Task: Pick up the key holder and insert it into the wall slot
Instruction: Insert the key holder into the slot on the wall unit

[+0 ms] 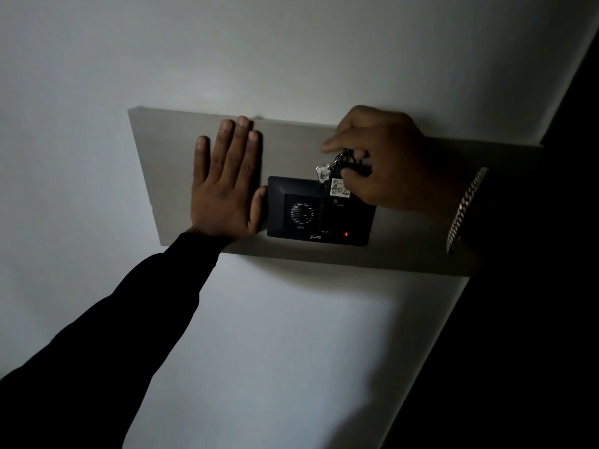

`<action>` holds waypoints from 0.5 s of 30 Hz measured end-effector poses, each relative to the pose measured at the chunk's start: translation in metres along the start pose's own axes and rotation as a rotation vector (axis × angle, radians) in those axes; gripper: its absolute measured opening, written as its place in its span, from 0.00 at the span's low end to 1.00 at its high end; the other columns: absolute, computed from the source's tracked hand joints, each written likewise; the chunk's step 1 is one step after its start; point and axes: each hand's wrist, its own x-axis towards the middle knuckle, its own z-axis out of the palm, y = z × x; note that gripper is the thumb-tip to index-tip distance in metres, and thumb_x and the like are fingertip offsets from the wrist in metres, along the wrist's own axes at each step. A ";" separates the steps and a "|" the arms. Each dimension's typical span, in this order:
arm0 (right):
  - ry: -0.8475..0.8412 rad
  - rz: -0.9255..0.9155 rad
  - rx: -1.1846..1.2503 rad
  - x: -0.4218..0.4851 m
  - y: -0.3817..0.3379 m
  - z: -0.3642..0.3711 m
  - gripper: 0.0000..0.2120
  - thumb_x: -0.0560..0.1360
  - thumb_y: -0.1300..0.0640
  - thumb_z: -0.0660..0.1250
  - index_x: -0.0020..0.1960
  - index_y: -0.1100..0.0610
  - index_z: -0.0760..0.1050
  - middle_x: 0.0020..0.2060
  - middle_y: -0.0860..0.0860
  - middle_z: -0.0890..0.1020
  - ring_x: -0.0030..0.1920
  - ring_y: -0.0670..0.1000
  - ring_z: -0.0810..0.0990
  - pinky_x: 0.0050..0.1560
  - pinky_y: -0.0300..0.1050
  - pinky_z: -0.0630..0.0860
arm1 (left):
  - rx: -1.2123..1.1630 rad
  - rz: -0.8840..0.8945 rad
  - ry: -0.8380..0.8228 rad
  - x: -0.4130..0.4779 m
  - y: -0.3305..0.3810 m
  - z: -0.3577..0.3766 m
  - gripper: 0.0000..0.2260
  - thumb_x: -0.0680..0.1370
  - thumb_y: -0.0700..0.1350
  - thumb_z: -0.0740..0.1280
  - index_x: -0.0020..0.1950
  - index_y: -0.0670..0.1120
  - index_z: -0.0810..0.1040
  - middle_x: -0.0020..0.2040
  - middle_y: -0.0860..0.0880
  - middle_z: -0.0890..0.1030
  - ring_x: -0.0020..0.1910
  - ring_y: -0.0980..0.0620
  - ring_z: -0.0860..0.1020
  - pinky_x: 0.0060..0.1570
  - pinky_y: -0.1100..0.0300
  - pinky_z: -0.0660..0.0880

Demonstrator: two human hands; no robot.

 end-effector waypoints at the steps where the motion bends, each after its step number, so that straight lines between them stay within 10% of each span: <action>1: -0.042 -0.024 -0.035 0.004 0.000 -0.001 0.14 0.67 0.65 0.68 0.51 0.61 0.82 0.47 0.58 0.82 0.40 0.54 0.78 0.44 0.48 0.77 | 0.003 -0.002 -0.002 0.000 0.000 0.000 0.31 0.80 0.54 0.50 0.81 0.41 0.54 0.81 0.40 0.59 0.82 0.43 0.52 0.81 0.44 0.47; 15: 0.276 -0.005 0.062 -0.010 -0.001 0.019 0.07 0.75 0.61 0.67 0.46 0.61 0.83 0.43 0.56 0.85 0.45 0.54 0.81 0.49 0.45 0.76 | -0.010 -0.024 -0.078 0.004 0.003 -0.011 0.30 0.81 0.54 0.49 0.80 0.40 0.56 0.80 0.38 0.63 0.81 0.40 0.57 0.79 0.40 0.54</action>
